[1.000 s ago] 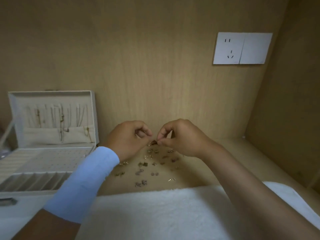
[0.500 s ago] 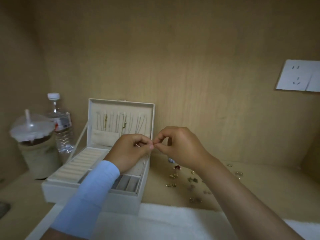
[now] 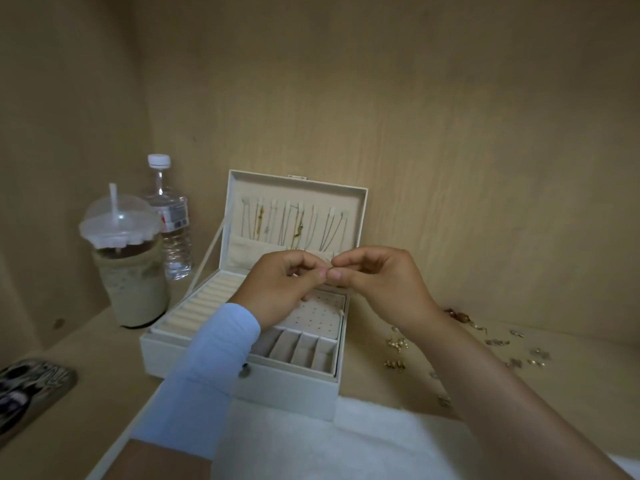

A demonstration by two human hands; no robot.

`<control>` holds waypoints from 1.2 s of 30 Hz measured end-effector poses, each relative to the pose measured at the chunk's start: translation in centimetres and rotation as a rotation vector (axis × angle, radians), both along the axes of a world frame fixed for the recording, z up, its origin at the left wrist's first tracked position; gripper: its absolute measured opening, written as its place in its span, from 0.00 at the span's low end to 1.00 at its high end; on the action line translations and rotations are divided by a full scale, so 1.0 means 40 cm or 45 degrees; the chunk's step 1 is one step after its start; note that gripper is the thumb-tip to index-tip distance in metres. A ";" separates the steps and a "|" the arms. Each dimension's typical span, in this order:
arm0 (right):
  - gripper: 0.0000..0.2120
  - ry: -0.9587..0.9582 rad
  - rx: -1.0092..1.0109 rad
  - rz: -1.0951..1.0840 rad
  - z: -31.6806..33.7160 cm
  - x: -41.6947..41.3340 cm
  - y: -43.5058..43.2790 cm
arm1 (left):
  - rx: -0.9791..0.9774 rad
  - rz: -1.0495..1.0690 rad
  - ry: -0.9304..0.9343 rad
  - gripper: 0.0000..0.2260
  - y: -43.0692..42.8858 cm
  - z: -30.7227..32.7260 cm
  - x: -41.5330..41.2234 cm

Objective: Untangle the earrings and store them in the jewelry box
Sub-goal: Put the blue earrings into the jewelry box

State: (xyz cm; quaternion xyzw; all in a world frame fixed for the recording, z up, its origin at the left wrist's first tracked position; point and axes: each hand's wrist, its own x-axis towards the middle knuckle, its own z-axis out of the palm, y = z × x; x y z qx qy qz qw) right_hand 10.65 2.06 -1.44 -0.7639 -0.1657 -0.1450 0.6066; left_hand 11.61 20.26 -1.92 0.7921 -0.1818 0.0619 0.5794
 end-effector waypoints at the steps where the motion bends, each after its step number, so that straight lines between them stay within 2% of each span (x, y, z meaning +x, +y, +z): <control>1: 0.06 0.008 0.009 -0.006 -0.005 0.003 0.001 | -0.004 -0.003 0.002 0.03 0.003 -0.002 0.001; 3: 0.04 0.005 -0.029 0.007 -0.015 0.007 0.001 | 0.001 -0.008 0.018 0.03 0.008 -0.007 0.001; 6: 0.05 -0.009 -0.116 -0.008 -0.029 0.006 -0.007 | 0.036 -0.016 0.058 0.03 0.013 -0.017 -0.002; 11: 0.02 -0.087 -0.726 -0.109 -0.058 0.000 -0.047 | -0.022 0.073 0.119 0.05 0.030 -0.030 0.001; 21: 0.01 -0.174 -1.139 -0.133 -0.043 -0.010 -0.028 | -0.002 0.029 0.090 0.04 0.028 -0.020 -0.009; 25: 0.01 -0.142 -1.159 -0.123 -0.040 -0.009 -0.029 | -0.014 0.007 0.099 0.04 0.022 -0.016 -0.017; 31: 0.02 -0.107 -0.933 -0.058 -0.029 -0.016 -0.029 | -0.023 0.023 0.112 0.04 0.020 -0.017 -0.024; 36: 0.04 -0.073 -1.011 0.019 -0.024 -0.030 -0.028 | 0.011 0.015 0.130 0.04 0.024 -0.020 -0.024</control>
